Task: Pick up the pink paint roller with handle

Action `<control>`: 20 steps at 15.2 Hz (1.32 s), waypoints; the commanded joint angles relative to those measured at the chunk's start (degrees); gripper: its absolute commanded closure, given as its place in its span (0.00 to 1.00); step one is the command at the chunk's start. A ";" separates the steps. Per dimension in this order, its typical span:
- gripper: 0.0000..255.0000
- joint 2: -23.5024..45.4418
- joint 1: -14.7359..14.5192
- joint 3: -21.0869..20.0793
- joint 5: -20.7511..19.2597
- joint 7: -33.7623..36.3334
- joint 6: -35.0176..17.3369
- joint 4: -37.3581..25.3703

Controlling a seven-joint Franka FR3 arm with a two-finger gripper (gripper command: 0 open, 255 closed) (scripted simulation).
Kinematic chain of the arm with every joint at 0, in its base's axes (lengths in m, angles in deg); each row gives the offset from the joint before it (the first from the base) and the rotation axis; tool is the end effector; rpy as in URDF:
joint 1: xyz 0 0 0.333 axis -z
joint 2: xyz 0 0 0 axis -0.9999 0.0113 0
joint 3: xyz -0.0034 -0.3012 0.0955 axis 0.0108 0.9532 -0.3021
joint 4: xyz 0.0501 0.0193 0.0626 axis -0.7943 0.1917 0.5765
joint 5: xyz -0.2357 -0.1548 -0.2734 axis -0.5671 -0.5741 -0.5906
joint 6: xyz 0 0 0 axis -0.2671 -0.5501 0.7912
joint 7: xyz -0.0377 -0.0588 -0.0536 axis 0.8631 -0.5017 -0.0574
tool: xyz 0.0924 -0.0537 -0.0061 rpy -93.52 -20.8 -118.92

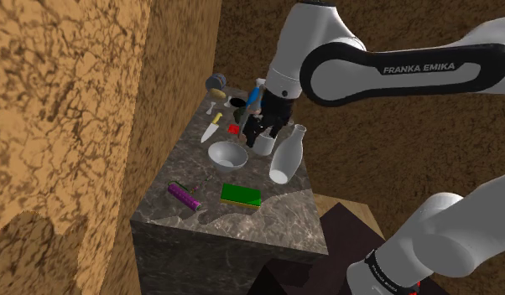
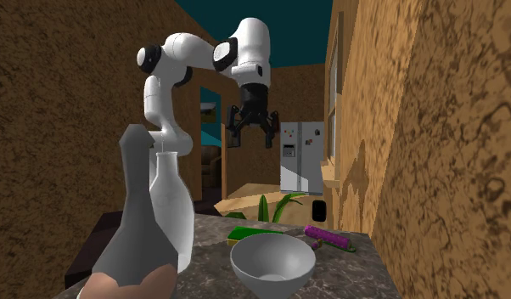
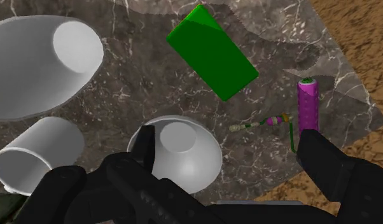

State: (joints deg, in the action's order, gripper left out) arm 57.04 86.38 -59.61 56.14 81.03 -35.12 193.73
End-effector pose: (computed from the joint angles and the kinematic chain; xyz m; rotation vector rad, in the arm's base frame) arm 0.4338 0.2174 0.4941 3.0781 0.0556 0.1571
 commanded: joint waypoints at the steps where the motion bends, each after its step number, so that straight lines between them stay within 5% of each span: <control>1: 0.00 4.54 -0.05 -1.89 -1.89 2.63 -1.50 -1.89; 10: 0.00 25.38 -3.41 -6.34 -13.75 14.78 -4.02 -12.95; 20: 0.00 48.69 -13.27 -3.88 -24.29 22.89 -0.89 -31.59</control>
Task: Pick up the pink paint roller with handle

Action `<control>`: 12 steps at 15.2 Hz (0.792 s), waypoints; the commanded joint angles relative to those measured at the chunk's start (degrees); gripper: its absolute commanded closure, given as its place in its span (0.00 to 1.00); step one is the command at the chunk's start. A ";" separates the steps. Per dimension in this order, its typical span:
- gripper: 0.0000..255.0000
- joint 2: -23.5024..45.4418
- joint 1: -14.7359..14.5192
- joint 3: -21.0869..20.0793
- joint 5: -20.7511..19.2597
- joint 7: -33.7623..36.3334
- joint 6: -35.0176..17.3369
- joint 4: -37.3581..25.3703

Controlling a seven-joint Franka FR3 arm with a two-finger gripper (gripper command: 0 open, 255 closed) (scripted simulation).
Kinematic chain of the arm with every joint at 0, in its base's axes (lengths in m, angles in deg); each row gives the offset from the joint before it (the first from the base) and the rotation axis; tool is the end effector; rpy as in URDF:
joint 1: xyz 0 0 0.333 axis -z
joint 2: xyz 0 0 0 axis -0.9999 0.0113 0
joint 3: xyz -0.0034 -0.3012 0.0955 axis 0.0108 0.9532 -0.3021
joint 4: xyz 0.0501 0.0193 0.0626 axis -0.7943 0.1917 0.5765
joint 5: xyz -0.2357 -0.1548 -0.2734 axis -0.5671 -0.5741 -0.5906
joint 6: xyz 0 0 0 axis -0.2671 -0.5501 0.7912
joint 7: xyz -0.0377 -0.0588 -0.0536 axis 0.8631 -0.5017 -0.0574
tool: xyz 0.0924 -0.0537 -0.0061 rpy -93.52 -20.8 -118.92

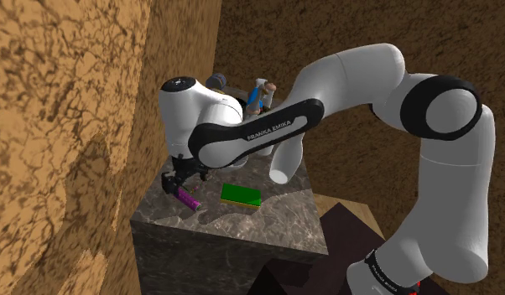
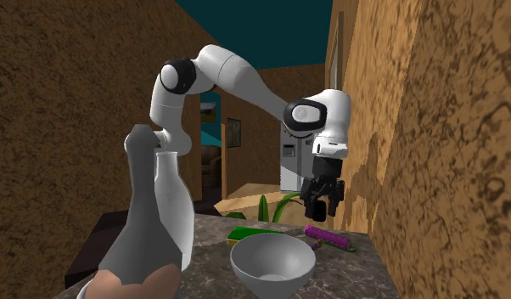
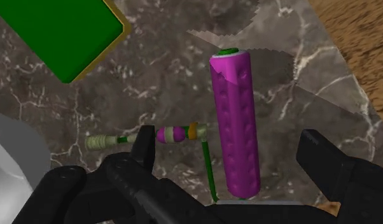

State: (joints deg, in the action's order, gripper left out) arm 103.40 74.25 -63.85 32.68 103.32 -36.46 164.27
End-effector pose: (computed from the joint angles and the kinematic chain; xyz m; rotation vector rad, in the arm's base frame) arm 0.5278 0.3978 0.3041 2.9806 0.1564 -0.0058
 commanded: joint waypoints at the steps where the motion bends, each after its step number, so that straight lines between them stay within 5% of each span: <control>1: 0.00 2.73 -1.24 0.53 -1.03 0.77 -0.09 -1.96; 9: 0.00 5.58 -1.83 1.55 -2.57 1.97 -3.44 -1.19; 10: 1.00 5.64 -1.83 1.57 -2.58 1.94 -3.41 -1.28; 12: 1.00 5.64 -1.82 1.56 -2.57 1.91 -3.37 -1.33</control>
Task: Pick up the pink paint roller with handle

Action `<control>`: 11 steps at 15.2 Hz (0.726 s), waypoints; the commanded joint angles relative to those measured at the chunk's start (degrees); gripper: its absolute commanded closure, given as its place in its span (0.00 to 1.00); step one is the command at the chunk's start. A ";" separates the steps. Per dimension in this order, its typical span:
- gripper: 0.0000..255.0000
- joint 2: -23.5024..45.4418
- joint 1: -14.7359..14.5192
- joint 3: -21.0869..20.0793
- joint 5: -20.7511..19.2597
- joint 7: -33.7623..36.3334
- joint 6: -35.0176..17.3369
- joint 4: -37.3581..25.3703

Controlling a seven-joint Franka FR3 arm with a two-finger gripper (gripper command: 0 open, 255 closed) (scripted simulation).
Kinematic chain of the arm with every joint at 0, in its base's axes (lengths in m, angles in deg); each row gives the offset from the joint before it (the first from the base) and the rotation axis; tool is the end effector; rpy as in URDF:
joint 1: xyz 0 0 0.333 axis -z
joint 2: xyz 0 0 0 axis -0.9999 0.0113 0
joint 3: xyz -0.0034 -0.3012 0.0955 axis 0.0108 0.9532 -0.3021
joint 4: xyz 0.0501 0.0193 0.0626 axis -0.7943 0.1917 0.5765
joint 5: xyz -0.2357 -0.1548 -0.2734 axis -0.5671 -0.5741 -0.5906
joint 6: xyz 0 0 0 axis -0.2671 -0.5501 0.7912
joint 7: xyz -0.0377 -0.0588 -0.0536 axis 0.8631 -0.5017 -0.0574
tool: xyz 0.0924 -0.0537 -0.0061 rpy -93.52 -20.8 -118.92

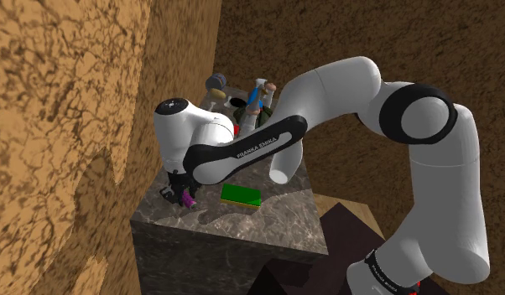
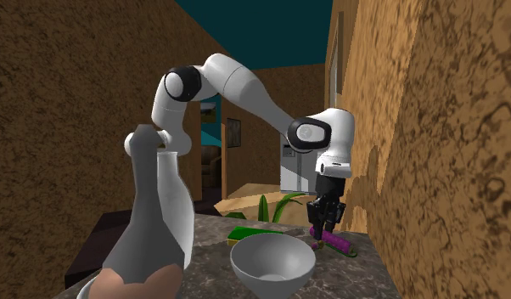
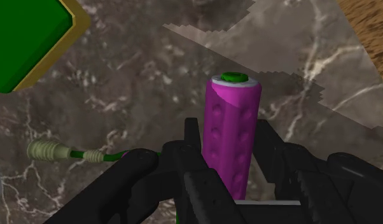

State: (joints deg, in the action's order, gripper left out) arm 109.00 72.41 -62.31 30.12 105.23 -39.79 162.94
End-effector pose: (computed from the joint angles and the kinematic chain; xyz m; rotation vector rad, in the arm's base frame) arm 0.5312 0.4071 0.2541 2.9747 0.1610 -0.0122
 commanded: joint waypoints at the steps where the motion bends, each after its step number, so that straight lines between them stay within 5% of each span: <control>1: 1.00 0.05 0.00 0.03 -0.02 0.00 -0.04 -0.01; 11: 1.00 -1.80 0.38 -0.62 0.93 -0.67 1.90 -0.25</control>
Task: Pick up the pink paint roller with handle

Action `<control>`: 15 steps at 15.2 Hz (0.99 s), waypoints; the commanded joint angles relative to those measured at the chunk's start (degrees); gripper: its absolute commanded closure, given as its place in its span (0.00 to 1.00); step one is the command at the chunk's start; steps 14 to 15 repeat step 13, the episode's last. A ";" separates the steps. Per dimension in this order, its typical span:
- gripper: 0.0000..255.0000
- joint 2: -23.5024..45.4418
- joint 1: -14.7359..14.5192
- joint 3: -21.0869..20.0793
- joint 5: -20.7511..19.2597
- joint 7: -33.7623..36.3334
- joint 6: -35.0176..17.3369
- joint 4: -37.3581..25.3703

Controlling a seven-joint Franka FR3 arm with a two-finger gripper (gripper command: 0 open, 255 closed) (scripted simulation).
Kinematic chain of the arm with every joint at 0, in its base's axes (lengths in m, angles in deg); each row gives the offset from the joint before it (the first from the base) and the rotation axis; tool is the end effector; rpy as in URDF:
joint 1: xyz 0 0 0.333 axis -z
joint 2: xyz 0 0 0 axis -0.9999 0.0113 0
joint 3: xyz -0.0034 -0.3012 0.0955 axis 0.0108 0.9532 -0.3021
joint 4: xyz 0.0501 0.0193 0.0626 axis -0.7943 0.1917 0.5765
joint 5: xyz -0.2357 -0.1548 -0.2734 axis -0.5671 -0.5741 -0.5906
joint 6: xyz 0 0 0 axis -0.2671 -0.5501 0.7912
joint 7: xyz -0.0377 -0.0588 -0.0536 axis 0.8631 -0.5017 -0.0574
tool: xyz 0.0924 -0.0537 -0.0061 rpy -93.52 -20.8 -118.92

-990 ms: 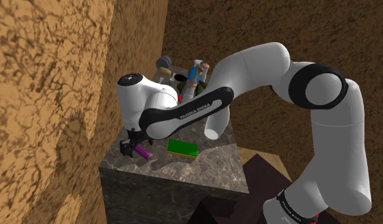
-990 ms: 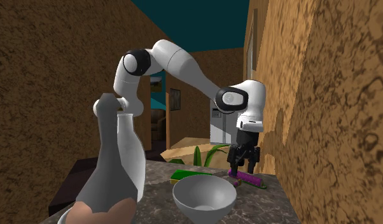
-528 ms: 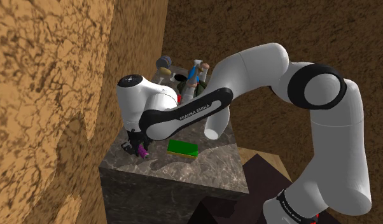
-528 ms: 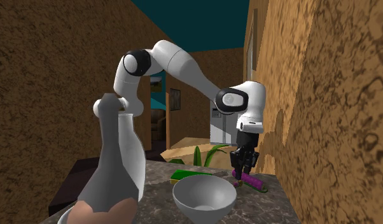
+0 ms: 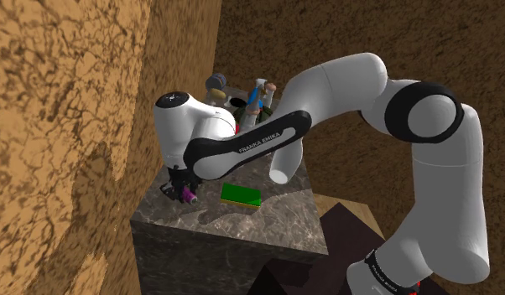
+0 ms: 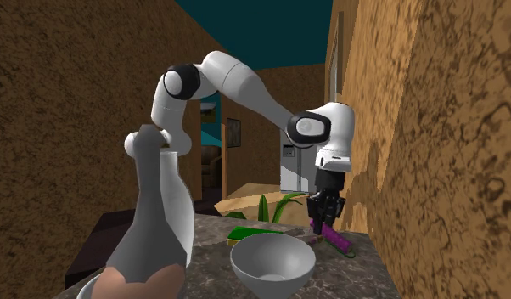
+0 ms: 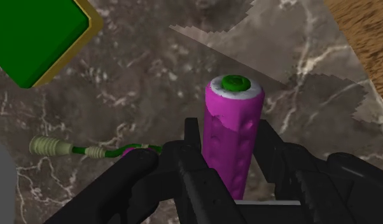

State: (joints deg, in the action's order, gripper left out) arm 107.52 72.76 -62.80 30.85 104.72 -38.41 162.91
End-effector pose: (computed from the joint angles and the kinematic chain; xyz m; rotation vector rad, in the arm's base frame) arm 0.5307 0.4064 0.2699 2.9748 0.1602 -0.0121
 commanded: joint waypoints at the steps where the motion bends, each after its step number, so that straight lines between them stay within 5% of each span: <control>1: 1.00 -0.74 0.12 -0.28 0.44 -0.34 1.03 -0.36; 15: 1.00 -4.60 0.77 -1.59 2.67 -2.18 6.57 -2.50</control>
